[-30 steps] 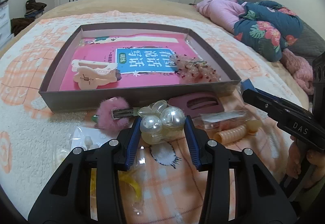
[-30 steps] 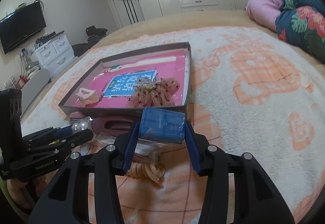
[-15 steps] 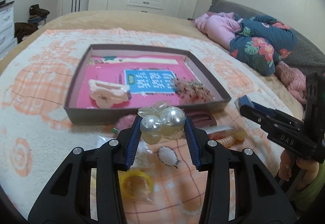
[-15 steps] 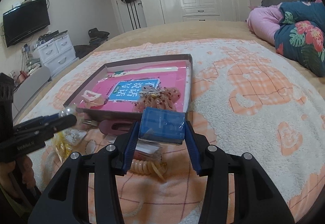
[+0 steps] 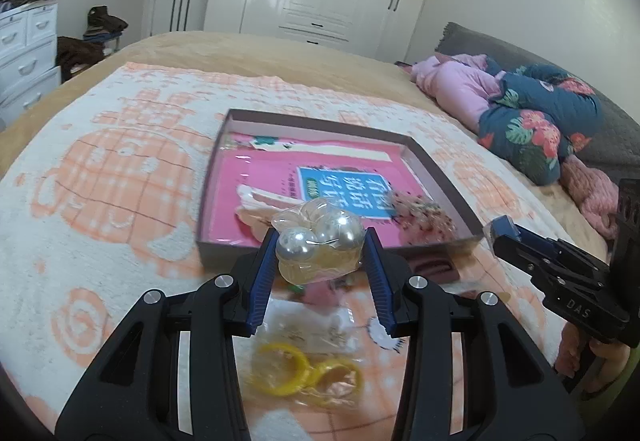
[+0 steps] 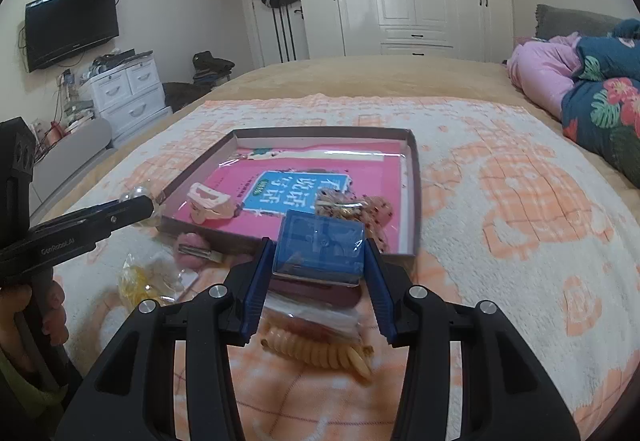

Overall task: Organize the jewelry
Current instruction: 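Place the pearl earrings in the tray with the left tool while the right tool places the blue box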

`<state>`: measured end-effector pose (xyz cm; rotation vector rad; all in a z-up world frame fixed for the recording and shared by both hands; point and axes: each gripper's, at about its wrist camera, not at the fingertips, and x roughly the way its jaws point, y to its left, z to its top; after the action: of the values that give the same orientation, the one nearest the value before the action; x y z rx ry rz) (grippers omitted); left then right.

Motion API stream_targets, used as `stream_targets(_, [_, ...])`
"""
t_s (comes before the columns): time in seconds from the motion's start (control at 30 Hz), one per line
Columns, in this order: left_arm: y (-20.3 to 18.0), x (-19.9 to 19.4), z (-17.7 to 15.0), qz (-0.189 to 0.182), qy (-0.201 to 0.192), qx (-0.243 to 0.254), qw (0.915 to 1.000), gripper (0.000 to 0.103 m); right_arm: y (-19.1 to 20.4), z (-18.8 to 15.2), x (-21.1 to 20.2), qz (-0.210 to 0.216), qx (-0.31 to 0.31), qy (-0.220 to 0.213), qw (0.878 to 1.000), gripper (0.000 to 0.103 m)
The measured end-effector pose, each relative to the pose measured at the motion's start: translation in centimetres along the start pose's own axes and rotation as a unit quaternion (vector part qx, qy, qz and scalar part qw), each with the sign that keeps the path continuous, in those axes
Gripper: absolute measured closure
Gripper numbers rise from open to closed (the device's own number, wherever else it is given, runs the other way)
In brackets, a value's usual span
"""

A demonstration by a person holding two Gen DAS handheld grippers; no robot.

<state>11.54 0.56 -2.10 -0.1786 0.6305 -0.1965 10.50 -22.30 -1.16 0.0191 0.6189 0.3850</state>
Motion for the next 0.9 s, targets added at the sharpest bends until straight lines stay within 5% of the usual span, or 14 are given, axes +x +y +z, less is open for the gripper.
stream_targets(0.43, [2.5, 0.8, 1.4, 0.024, -0.012, -0.016, 0.9995, 0.069, 1.8, 3.2, 2.8, 0.001, -0.021, -0.018, 1.000, 0.060])
stream_targets(0.9, [2.2, 4.2, 2.4, 0.014, 0.012, -0.003, 0.9998, 0.069, -1.3, 5.2, 8.2, -0.058, -0.014, 0.011, 0.998, 0.060])
